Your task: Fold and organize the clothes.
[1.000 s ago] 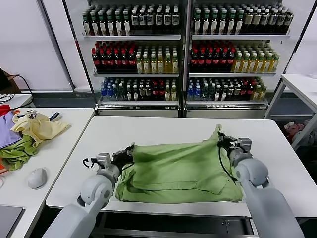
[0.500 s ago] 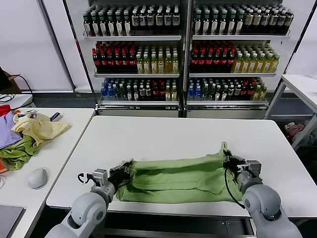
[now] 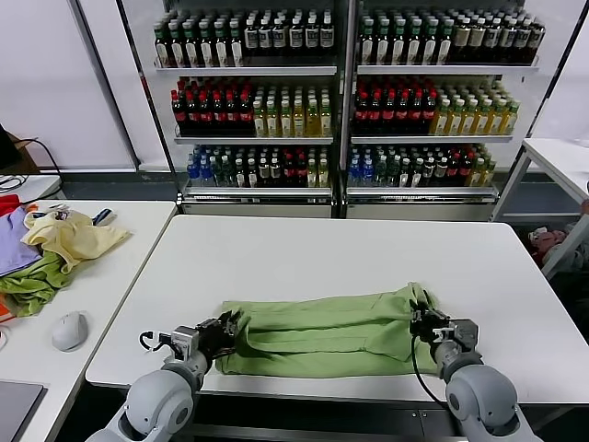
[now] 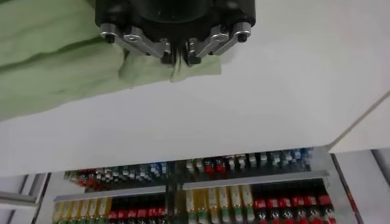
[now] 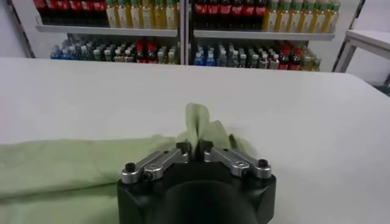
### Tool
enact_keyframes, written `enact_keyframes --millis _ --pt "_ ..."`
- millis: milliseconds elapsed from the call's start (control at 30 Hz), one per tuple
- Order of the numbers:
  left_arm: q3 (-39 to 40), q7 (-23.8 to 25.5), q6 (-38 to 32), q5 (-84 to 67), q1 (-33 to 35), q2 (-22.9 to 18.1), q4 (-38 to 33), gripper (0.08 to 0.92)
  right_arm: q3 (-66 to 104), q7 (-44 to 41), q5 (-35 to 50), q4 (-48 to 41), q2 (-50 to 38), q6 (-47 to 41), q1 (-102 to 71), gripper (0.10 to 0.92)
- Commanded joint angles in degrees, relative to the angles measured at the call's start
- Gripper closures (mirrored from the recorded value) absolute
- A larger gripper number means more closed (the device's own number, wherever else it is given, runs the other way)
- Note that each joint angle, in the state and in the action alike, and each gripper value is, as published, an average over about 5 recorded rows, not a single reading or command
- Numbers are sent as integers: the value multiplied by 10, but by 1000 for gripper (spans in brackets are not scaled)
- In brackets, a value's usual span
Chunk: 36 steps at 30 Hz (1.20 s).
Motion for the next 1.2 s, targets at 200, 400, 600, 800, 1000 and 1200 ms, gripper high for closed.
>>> enact_keyframes --millis 200,400,600,800,1000,1200 --pt "-36 -68 -16 86 55 -75 -74 520 17 -4 -21 44 7 1 -42 511" --pt "-35 -99 -42 117 108 -147 -104 347 19 -6 -29 43 12 4 -47 338" --pt "-15 -105 -63 146 115 -193 -65 200 16 -8 -39 39 18 9 -49 217" --pt "-16 -125 -66 167 83 -209 18 177 19 -9 -41 42 15 13 -55 203" --pt "-14 -136 -63 169 79 -220 50 204 23 -10 -41 45 11 15 -60 203" --pt "-13 -139 -61 170 80 -226 58 362 22 -9 -40 49 8 15 -60 203"
